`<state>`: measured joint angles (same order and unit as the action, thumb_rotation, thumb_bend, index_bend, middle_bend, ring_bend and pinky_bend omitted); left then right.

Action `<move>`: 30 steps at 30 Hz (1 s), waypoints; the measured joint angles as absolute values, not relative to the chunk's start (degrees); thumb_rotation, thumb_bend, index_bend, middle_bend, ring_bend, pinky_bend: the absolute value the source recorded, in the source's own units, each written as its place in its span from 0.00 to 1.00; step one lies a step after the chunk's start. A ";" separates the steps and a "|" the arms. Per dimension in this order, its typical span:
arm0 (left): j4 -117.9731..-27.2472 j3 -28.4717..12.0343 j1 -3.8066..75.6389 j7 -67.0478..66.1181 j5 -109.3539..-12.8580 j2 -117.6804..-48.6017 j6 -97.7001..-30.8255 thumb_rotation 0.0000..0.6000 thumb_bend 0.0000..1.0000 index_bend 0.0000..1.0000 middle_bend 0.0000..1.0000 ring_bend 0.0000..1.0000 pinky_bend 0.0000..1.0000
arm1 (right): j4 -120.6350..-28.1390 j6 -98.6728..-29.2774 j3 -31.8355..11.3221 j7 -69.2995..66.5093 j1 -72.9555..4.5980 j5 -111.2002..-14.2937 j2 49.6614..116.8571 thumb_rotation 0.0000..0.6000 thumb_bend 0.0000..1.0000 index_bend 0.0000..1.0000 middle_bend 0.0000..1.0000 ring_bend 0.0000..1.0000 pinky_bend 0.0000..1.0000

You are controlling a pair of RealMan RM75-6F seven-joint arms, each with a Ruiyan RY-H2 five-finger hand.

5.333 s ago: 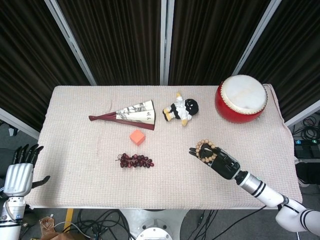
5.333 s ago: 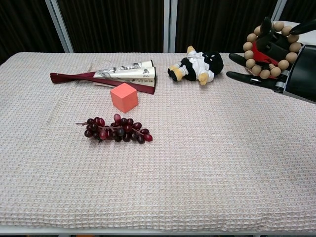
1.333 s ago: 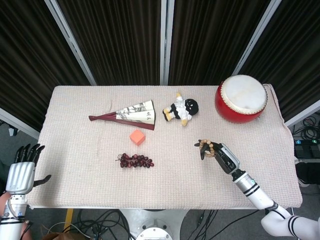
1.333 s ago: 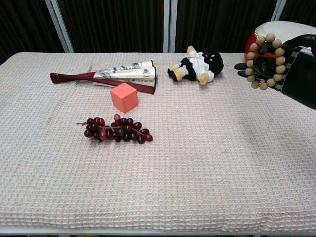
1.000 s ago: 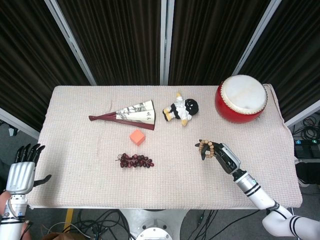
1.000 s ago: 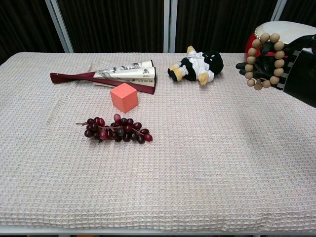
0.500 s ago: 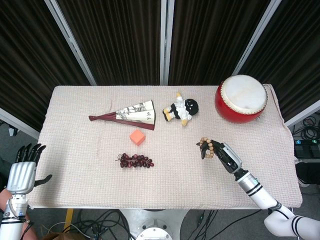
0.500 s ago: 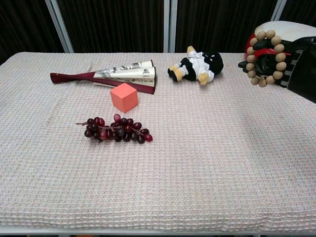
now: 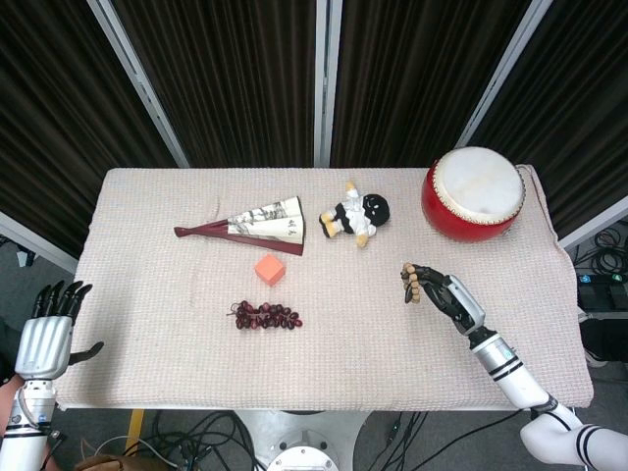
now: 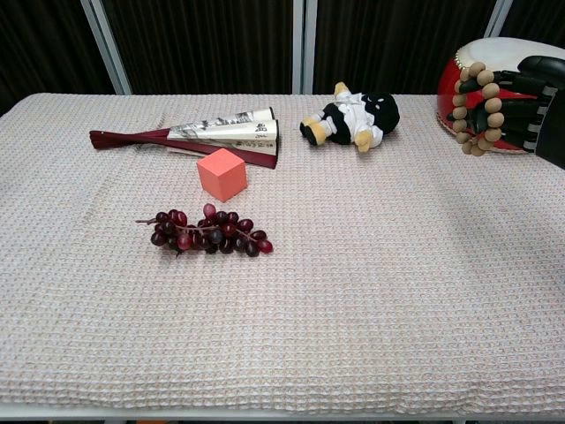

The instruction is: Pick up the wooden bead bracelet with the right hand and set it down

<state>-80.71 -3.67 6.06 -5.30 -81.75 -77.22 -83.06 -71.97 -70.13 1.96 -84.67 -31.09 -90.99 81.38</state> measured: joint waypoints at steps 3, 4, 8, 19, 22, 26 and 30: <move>-80.76 -3.63 6.05 -5.33 -81.77 -77.17 -83.07 1.00 0.00 0.14 0.10 0.00 0.00 | -71.01 -69.17 1.81 -84.19 -30.81 -90.17 81.53 0.37 0.41 0.33 0.54 0.17 0.00; -80.80 -3.62 6.05 -5.36 -81.76 -77.16 -83.06 1.00 0.00 0.14 0.10 0.00 0.00 | -70.49 -68.66 1.74 -83.08 -30.73 -89.79 81.67 0.37 0.41 0.33 0.54 0.17 0.00; -81.08 -3.58 6.11 -5.61 -81.83 -77.14 -83.03 1.00 0.00 0.14 0.10 0.00 0.00 | -68.54 -66.50 1.44 -76.68 -30.83 -88.61 82.50 0.37 0.40 0.33 0.54 0.17 0.00; -81.33 -3.46 5.94 -5.70 -81.55 -76.98 -83.00 1.00 0.00 0.14 0.10 0.00 0.00 | -63.24 -60.35 0.18 -39.95 -32.92 -85.77 87.41 0.37 0.38 0.07 0.21 0.01 0.00; -81.11 -3.39 5.88 -5.42 -81.52 -77.02 -82.95 1.00 0.00 0.14 0.10 0.00 0.00 | -63.01 -59.82 -0.31 -27.69 -32.91 -84.51 88.10 0.37 0.39 0.00 0.12 0.00 0.00; -80.64 -3.41 5.84 -4.77 -81.65 -77.13 -83.09 1.00 0.00 0.14 0.10 0.00 0.00 | -64.51 -61.84 -1.60 -14.98 -31.44 -82.36 87.78 0.45 0.39 0.00 0.12 0.00 0.00; -80.29 -3.44 5.71 -4.26 -82.24 -77.36 -83.89 1.00 0.00 0.14 0.10 0.00 0.00 | -68.46 -68.06 -2.48 -11.12 -27.71 -81.37 84.74 0.69 0.38 0.00 0.17 0.00 0.00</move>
<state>-80.29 -3.44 5.71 -4.26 -82.24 -77.36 -83.89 -68.46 -68.06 -2.48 -11.12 -27.71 -81.37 84.74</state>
